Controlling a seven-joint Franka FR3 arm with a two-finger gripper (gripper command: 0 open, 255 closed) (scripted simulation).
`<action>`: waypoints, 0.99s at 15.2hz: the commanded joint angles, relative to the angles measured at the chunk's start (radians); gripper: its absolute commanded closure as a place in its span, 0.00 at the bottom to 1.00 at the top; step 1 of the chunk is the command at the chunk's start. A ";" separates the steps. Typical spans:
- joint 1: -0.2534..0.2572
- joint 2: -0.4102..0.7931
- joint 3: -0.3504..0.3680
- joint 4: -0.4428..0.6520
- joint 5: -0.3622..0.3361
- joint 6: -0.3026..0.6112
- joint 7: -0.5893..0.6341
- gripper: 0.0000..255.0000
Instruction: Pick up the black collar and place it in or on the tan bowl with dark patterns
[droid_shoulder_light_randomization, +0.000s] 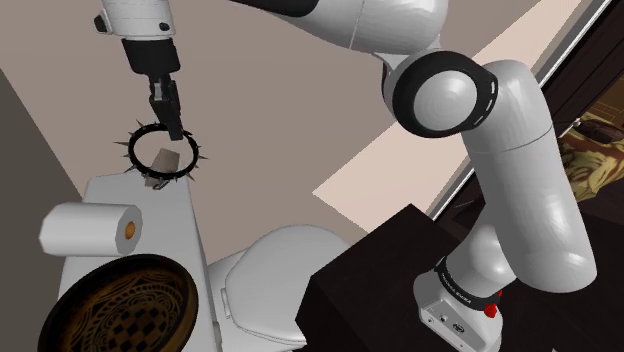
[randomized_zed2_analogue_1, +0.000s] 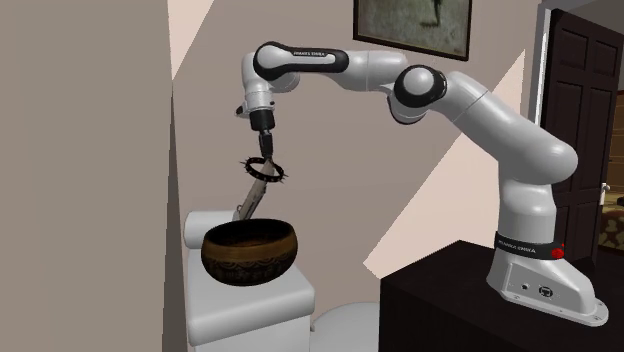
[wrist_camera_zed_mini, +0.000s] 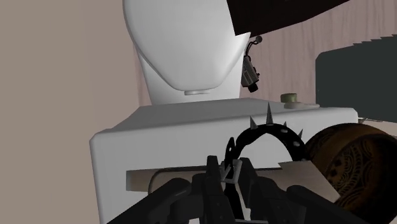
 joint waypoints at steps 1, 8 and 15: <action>0.013 0.029 -0.003 0.084 -0.004 -0.055 -0.001 1.00; 0.044 -0.150 0.037 -0.203 0.032 0.059 0.110 1.00; 0.119 -0.243 0.077 -0.342 0.059 0.118 0.239 1.00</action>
